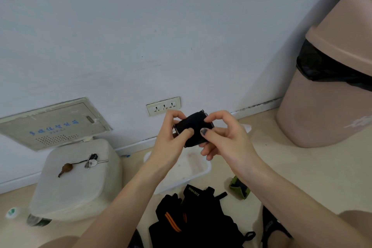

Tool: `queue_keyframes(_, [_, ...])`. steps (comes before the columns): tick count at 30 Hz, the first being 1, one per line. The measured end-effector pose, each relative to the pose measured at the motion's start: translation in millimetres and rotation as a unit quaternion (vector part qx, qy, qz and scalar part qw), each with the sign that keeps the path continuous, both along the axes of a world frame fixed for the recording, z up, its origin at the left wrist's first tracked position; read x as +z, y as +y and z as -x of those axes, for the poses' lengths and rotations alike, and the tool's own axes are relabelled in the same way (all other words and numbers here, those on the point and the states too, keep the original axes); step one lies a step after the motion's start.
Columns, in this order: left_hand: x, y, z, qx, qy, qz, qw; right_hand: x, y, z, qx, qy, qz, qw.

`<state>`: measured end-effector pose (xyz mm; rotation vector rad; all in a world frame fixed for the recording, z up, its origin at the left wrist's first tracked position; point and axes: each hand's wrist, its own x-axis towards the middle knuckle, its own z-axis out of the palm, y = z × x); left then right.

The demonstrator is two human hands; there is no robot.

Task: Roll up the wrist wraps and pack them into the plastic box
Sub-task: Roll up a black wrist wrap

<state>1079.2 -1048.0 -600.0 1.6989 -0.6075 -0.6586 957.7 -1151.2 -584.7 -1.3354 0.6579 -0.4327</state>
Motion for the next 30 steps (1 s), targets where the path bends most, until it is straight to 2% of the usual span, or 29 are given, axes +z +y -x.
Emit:
queue_keyframes(4, [-3, -3, 6, -0.014, 0.026, 0.01, 1.0, 1, -5, 0, -0.007, -0.019, -0.025, 0.999])
queue_keyframes(14, [-9, 3, 8, -0.038, 0.055, 0.017, 0.998, 2, -17, 7, 0.038, -0.048, -0.187, 0.98])
queue_keyframes(21, [-6, 8, 14, -0.062, 0.022, 0.033, 0.997, 3, -18, 7, 0.031, -0.011, -0.109, 0.993])
queue_keyframes(27, [-15, 5, 17, -0.037, -0.04, 0.04, 0.998, 1, -11, 3, 0.046, -0.002, -0.097, 0.994])
queue_keyframes(30, [-14, 3, 18, -0.043, -0.037, 0.038, 0.998, -4, -11, 2, 0.042, 0.017, -0.031, 0.999])
